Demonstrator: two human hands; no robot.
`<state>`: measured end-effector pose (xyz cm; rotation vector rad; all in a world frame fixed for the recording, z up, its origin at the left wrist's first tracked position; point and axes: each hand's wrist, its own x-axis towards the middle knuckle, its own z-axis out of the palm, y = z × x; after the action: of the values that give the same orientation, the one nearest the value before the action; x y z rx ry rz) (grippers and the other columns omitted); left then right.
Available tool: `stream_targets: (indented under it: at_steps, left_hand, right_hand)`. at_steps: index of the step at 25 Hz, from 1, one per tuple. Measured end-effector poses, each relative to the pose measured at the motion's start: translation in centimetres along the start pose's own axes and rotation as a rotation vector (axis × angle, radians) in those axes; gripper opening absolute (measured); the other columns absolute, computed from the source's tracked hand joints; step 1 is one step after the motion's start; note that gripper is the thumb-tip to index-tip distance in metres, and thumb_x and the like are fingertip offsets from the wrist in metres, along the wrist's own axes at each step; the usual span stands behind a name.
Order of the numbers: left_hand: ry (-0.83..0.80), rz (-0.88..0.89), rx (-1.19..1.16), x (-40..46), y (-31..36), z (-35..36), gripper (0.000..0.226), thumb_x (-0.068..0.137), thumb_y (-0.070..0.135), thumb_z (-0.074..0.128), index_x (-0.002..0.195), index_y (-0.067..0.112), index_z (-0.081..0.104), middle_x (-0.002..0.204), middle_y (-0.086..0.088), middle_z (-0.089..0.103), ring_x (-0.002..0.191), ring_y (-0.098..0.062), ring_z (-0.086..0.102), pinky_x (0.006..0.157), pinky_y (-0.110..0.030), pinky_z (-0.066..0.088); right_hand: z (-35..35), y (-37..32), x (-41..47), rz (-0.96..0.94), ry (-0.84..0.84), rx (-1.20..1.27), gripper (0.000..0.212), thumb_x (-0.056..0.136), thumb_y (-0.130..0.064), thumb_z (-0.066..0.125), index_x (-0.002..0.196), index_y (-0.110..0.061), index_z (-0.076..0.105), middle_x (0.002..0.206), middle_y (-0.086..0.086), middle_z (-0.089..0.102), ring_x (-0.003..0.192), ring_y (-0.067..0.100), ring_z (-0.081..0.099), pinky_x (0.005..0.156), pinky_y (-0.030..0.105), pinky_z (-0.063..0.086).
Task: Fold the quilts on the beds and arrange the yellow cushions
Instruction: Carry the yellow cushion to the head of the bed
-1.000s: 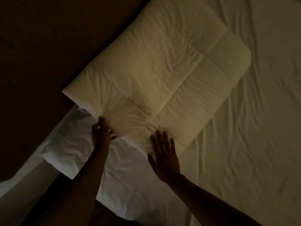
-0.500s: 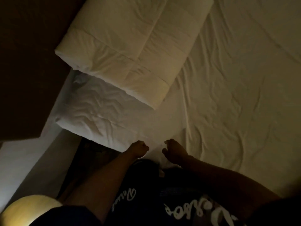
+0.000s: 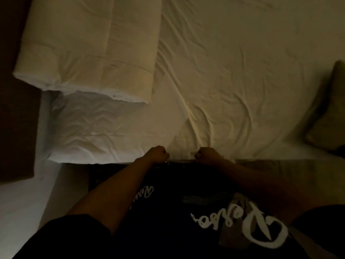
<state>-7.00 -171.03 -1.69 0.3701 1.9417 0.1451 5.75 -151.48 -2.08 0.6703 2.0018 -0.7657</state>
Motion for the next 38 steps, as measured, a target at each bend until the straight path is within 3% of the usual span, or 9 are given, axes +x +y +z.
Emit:
stream_targets:
  at_steps: [4, 8, 11, 16, 19, 28, 31, 34, 38]
  left_hand:
    - [-0.046, 0.087, 0.075, 0.1, 2.3, 1.8, 0.034, 0.094, 0.030, 0.054, 0.111, 0.004, 0.066, 0.117, -0.016, 0.066, 0.104, -0.032, 0.063, 0.084, -0.035, 0.049]
    - [-0.131, 0.149, 0.139, 0.3, 6.2, 3.6, 0.032, 0.094, 0.028, 0.052, 0.107, 0.002, 0.065, 0.111, -0.020, 0.067, 0.089, -0.031, 0.064, 0.073, -0.034, 0.051]
    - [-0.215, 0.192, 0.273, 0.2, 11.1, 5.1, 0.040, 0.096, 0.030, 0.050, 0.119, 0.000, 0.060, 0.120, -0.021, 0.064, 0.099, -0.034, 0.063, 0.073, -0.030, 0.045]
    - [-0.214, 0.228, 0.478, 0.5, 20.2, 8.2, 0.033, 0.095, 0.034, 0.051, 0.099, 0.004, 0.064, 0.105, -0.019, 0.069, 0.090, -0.035, 0.067, 0.067, -0.041, 0.058]
    - [-0.240, 0.200, 0.576, 0.2, 26.2, 11.8, 0.038, 0.096, 0.034, 0.050, 0.107, 0.000, 0.064, 0.106, -0.020, 0.069, 0.095, -0.036, 0.069, 0.073, -0.045, 0.059]
    - [-0.214, 0.184, 0.459, -1.3, 42.9, 21.6, 0.034, 0.097, 0.031, 0.051, 0.113, 0.002, 0.060, 0.108, -0.019, 0.070, 0.084, -0.031, 0.068, 0.070, -0.039, 0.057]
    - [-0.248, 0.156, 0.416, -0.3, 47.9, 22.8, 0.034, 0.099, 0.030, 0.050, 0.117, 0.002, 0.058, 0.111, -0.020, 0.068, 0.083, -0.030, 0.066, 0.071, -0.041, 0.055]
    - [-0.259, 0.138, 0.377, 2.1, 52.9, 23.5, 0.035, 0.101, 0.030, 0.049, 0.121, 0.003, 0.056, 0.110, -0.019, 0.067, 0.084, -0.031, 0.065, 0.073, -0.040, 0.055]
    - [-0.265, 0.124, 0.295, 5.7, 59.5, 23.9, 0.036, 0.100, 0.028, 0.049, 0.122, 0.000, 0.055, 0.105, -0.019, 0.066, 0.084, -0.032, 0.063, 0.077, -0.043, 0.053]
  right_hand:
    - [3.5, 3.0, -3.3, 0.068, 0.066, 0.166, 0.039, 0.097, -0.037, 0.048, 0.114, -0.006, 0.066, 0.121, 0.016, 0.064, 0.114, 0.030, 0.060, 0.095, 0.034, 0.046]
    - [5.6, 6.3, -6.1, 0.135, 0.108, 0.321, 0.031, 0.096, -0.026, 0.051, 0.107, -0.004, 0.069, 0.115, 0.013, 0.067, 0.110, 0.026, 0.062, 0.088, 0.030, 0.045]
    - [7.0, 10.3, -8.1, 0.244, 0.164, 0.452, 0.028, 0.095, -0.032, 0.052, 0.100, -0.009, 0.068, 0.108, 0.010, 0.068, 0.103, 0.024, 0.062, 0.077, 0.024, 0.040]
    - [8.1, 17.7, -10.5, 0.312, 0.235, 0.579, 0.031, 0.091, -0.036, 0.054, 0.108, -0.013, 0.066, 0.117, 0.010, 0.066, 0.111, 0.026, 0.062, 0.092, 0.032, 0.048]
    - [8.5, 23.6, -11.7, 0.290, 0.239, 0.634, 0.031, 0.092, -0.035, 0.053, 0.104, -0.011, 0.068, 0.113, 0.011, 0.068, 0.108, 0.027, 0.064, 0.088, 0.031, 0.049]
    - [7.1, 42.5, -16.7, 0.322, 0.245, 0.768, 0.036, 0.097, -0.033, 0.050, 0.115, -0.005, 0.063, 0.122, 0.016, 0.062, 0.112, 0.029, 0.059, 0.086, 0.028, 0.044]
    - [4.7, 47.7, -16.7, 0.326, 0.267, 0.787, 0.029, 0.096, -0.035, 0.049, 0.092, -0.010, 0.064, 0.102, 0.017, 0.064, 0.094, 0.027, 0.061, 0.074, 0.027, 0.039]
    - [0.7, 52.4, -16.0, 0.318, 0.311, 0.794, 0.036, 0.094, -0.029, 0.049, 0.061, -0.017, 0.042, 0.073, 0.006, 0.049, 0.067, 0.020, 0.047, 0.066, 0.028, 0.035]
    - [-5.0, 58.4, -15.2, 0.378, 0.372, 0.839, 0.034, 0.095, -0.026, 0.048, 0.066, -0.012, 0.056, 0.067, 0.003, 0.051, 0.068, 0.019, 0.048, 0.064, 0.030, 0.037]
